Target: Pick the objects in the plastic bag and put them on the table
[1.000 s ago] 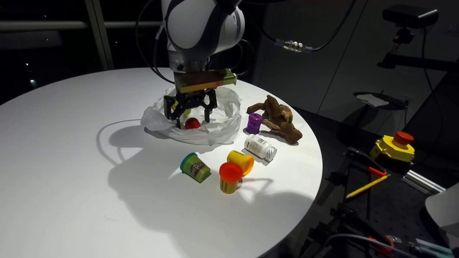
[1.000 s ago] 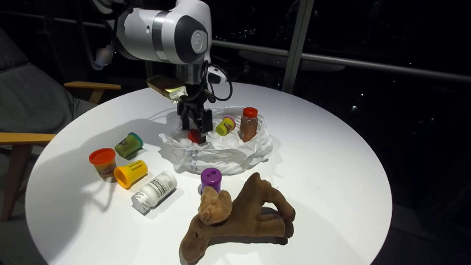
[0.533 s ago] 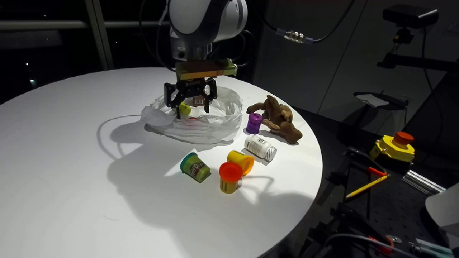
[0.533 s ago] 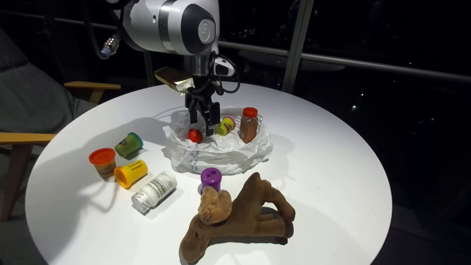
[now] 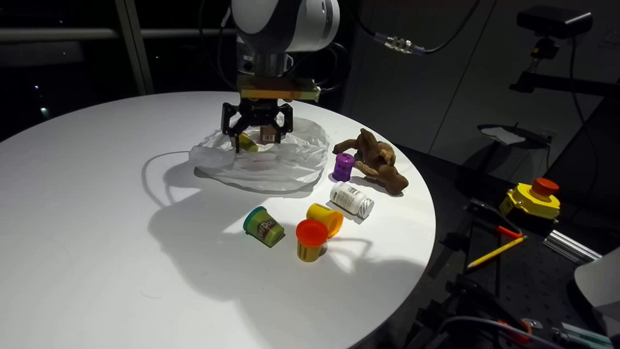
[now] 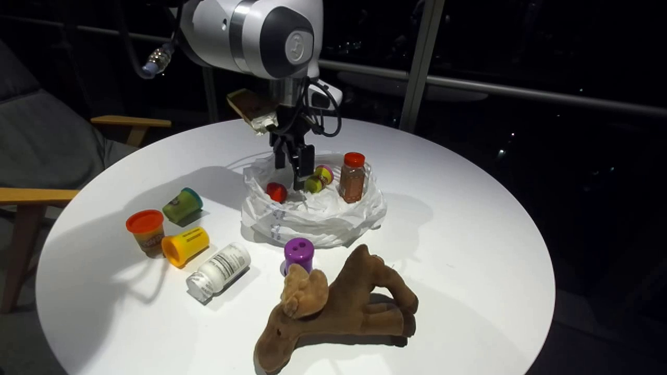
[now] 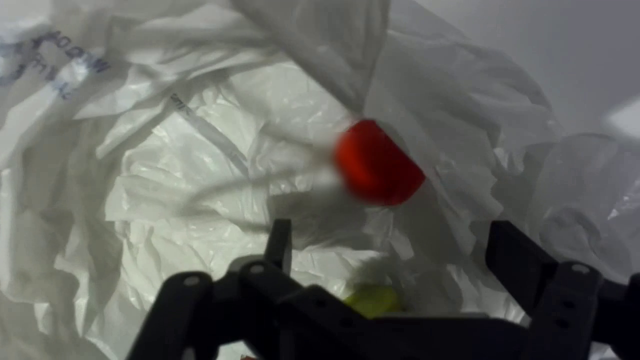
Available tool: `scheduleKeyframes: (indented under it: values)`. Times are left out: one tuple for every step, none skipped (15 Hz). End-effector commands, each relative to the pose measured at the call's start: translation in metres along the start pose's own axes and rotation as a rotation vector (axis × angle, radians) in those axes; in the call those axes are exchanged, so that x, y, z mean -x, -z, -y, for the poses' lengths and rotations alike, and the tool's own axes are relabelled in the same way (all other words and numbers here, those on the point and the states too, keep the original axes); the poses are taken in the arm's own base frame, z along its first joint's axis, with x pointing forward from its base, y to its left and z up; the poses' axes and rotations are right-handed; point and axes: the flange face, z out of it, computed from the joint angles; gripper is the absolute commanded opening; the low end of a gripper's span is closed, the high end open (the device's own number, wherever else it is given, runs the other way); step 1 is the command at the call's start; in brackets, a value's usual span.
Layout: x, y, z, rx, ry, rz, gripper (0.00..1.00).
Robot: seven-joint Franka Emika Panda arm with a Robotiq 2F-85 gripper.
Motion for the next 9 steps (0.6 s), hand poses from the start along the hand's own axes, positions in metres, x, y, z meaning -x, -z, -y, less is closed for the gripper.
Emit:
scheduleKeyframes:
  values:
    - [-0.006, 0.024, -0.013, -0.077, -0.111, -0.03, 1.0]
    - [-0.008, 0.026, -0.016, -0.079, -0.135, -0.035, 1.0]
    - [-0.009, 0.026, -0.019, -0.084, -0.154, -0.042, 1.0]
    - [-0.009, 0.026, -0.02, -0.084, -0.17, -0.042, 1.0]
    - [-0.009, 0.026, -0.022, -0.092, -0.182, -0.037, 1.0]
    - [-0.008, 0.027, -0.023, -0.103, -0.19, -0.031, 1.0]
    - [-0.007, 0.027, -0.024, -0.126, -0.183, -0.011, 1.0]
    - [-0.004, 0.03, -0.024, -0.149, -0.188, 0.011, 1.0]
    - [-0.002, 0.03, -0.025, -0.161, -0.197, 0.022, 1.0]
